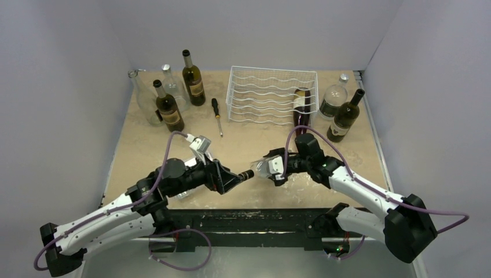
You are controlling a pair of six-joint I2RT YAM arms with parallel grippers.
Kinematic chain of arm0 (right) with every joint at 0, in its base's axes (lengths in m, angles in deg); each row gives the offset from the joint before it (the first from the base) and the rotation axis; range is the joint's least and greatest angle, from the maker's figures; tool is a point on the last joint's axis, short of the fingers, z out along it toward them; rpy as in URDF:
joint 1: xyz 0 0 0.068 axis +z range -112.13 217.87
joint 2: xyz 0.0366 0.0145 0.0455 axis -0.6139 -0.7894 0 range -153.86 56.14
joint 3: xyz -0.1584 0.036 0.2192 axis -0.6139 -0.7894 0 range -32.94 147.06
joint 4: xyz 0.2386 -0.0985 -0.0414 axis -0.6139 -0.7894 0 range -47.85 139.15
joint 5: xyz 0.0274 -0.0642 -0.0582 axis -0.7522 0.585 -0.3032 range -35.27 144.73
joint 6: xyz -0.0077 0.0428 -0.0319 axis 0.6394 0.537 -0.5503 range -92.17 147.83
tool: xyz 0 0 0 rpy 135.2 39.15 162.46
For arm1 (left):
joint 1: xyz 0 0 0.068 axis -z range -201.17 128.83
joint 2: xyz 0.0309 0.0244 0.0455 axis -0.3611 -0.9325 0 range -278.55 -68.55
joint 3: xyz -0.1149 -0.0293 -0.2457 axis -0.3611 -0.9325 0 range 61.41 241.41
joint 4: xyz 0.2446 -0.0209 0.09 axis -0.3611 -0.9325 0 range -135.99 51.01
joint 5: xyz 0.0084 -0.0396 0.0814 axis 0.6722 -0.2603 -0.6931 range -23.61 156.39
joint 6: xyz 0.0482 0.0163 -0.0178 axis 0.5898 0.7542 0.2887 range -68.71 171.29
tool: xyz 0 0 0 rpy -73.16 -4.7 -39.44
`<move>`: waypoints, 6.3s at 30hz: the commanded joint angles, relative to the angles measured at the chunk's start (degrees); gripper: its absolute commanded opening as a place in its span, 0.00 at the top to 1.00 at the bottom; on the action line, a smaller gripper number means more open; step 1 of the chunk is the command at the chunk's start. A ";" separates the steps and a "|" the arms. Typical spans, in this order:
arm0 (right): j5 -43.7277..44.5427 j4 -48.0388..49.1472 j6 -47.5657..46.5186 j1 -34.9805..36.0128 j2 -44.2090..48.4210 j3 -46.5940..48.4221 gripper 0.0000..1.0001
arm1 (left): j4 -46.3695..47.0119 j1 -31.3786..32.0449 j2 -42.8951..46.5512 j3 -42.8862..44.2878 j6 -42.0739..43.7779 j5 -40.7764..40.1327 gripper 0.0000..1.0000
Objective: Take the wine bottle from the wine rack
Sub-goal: Pick up the wine bottle from the wine rack, then place the wine bottle at the center of the board.
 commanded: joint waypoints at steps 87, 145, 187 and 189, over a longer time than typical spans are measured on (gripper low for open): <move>-16.99 -17.24 3.41 -11.23 7.32 11.78 0.01 | 41.33 0.13 -5.11 -8.71 34.79 -0.98 1.00; -11.56 -20.11 -2.94 -13.07 4.71 10.08 0.01 | 8.43 -32.06 -21.84 30.84 31.03 10.38 1.00; -12.20 -25.51 -7.29 -13.23 0.52 12.31 0.01 | 19.71 -44.18 -43.43 41.32 40.64 -10.69 1.00; -12.12 -25.66 -7.36 -13.23 0.47 12.38 0.01 | 19.63 -44.18 -44.71 42.27 40.88 -11.87 1.00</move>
